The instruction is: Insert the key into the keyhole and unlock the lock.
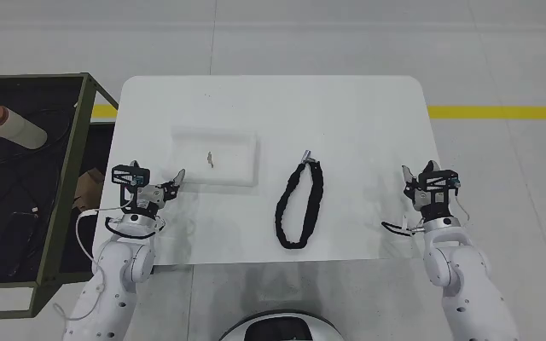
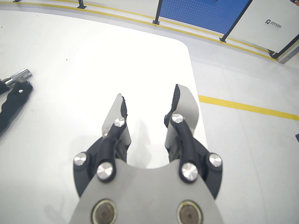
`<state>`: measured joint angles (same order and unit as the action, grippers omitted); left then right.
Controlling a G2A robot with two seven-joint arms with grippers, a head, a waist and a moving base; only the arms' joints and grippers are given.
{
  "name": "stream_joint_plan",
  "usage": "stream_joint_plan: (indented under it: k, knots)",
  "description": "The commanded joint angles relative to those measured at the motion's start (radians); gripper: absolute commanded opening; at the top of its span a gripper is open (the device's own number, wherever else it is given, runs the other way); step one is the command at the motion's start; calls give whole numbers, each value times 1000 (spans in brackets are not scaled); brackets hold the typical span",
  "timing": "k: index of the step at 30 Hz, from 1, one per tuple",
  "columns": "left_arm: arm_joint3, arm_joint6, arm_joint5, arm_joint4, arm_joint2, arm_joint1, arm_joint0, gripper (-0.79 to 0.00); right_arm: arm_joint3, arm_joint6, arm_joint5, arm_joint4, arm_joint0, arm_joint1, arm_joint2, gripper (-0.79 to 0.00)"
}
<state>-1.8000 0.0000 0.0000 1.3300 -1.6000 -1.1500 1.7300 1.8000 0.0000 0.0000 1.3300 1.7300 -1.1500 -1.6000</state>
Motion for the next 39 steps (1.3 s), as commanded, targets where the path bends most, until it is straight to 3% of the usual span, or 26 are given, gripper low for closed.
stream_joint_plan:
  k: [1, 21, 22, 23, 26, 28, 31, 33, 36, 39]
  knots:
    - [0, 0, 0, 0, 0, 0, 0, 0, 0, 0, 0, 0, 0, 0, 0, -398]
    - [0, 0, 0, 0, 0, 0, 0, 0, 0, 0, 0, 0, 0, 0, 0, -402]
    - [-1, -9, -15, -4, 0, 0, -3, 0, 0, 0, 0, 0, 0, 0, 0, 0]
    - [-4, -28, -35, -27, -12, 1, -17, 0, 0, 0, 0, 0, 0, 0, 0, 0]
    - [-19, -175, -125, -164, -67, 7, -73, 0, 0, 0, 0, 0, 0, 0, 0, 0]
    - [-41, -335, -210, -303, -120, 15, -123, 0, 0, 0, 0, 0, 0, 0, 0, 0]
    - [-25, -660, -321, -531, -177, 32, -241, 0, 0, 0, 0, 0, 0, 0, 0, 0]
    - [33, -907, -369, -698, -184, 46, -347, 0, 0, 0, 0, 0, 0, 0, 0, 0]
    - [115, -1170, -355, -789, -133, 62, -524, 0, 0, 0, 0, 0, 0, 0, 0, 0]
    - [183, -1309, -292, -827, -25, 62, -648, 0, 0, 0, 0, 0, 0, 0, 0, 0]
